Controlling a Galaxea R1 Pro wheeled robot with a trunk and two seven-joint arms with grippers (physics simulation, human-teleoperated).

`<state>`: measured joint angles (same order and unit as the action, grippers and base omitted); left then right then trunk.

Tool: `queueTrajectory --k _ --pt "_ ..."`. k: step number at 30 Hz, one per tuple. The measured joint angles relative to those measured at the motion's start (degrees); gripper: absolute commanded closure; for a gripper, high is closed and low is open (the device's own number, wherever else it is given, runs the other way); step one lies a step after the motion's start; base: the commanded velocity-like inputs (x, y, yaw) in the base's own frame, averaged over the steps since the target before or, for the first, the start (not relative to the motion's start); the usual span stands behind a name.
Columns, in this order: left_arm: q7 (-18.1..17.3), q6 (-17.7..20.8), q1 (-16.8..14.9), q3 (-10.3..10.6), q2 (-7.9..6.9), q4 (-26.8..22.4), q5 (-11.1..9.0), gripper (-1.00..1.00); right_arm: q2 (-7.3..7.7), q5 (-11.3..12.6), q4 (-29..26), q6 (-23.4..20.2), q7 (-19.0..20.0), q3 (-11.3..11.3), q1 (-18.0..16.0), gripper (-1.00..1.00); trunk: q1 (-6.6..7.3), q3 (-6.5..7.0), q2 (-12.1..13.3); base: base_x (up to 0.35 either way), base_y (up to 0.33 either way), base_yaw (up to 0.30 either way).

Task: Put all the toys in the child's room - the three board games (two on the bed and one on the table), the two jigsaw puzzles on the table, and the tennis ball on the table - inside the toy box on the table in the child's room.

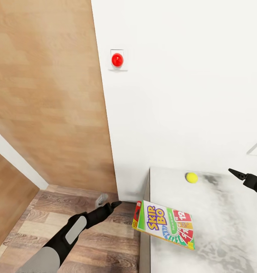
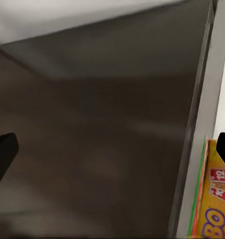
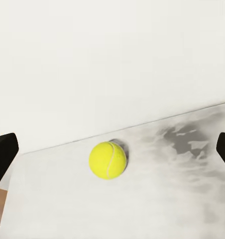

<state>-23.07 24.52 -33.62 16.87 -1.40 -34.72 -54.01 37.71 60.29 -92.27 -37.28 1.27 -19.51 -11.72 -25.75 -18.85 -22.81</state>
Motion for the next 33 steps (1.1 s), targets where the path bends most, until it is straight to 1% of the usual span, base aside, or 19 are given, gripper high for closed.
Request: queueTrajectory --k 4,10,16,20,23,27,33 --pt "-2.5 -1.3 -0.4 0.9 -0.21 2.5 0.7 -1.0 -0.02 0.0 0.0 0.0 0.0 0.0 0.0 -1.0 0.0 0.0 0.0 0.0 0.0 0.0" --pt "-3.8 -2.2 -1.0 1.2 -0.21 5.3 1.4 -1.0 -0.07 0.0 0.0 0.0 0.0 0.0 0.0 -1.0 0.0 0.0 0.0 0.0 0.0 0.0" --pt "-4.5 -2.5 -1.7 1.4 -0.04 7.2 1.7 -1.0 -0.09 0.0 0.0 0.0 0.0 0.0 0.0 -1.0 0.0 0.0 0.0 0.0 0.0 0.0" --pt "-5.2 -2.6 -1.8 1.4 -0.02 7.6 1.8 -1.0 -0.09 0.0 0.0 0.0 0.0 0.0 0.0 -1.0 0.0 0.0 0.0 0.0 0.0 0.0" --pt "-6.5 -2.7 -1.9 1.5 -0.03 8.0 1.9 -1.0 -0.18 0.0 0.0 0.0 0.0 0.0 0.0 -1.0 0.0 0.0 0.0 0.0 0.0 0.0" --pt "-7.4 -2.8 -2.0 1.5 -0.04 8.2 1.9 -1.0 -0.27 0.0 0.0 0.0 0.0 0.1 0.0 -1.0 0.0 0.0 0.0 0.0 0.0 0.0" --pt "-8.1 -2.8 -2.0 1.5 0.02 8.3 1.9 -1.0 -0.32 0.0 0.0 0.0 0.0 0.1 0.0 -1.0 0.0 0.0 0.0 0.0 0.0 0.0"
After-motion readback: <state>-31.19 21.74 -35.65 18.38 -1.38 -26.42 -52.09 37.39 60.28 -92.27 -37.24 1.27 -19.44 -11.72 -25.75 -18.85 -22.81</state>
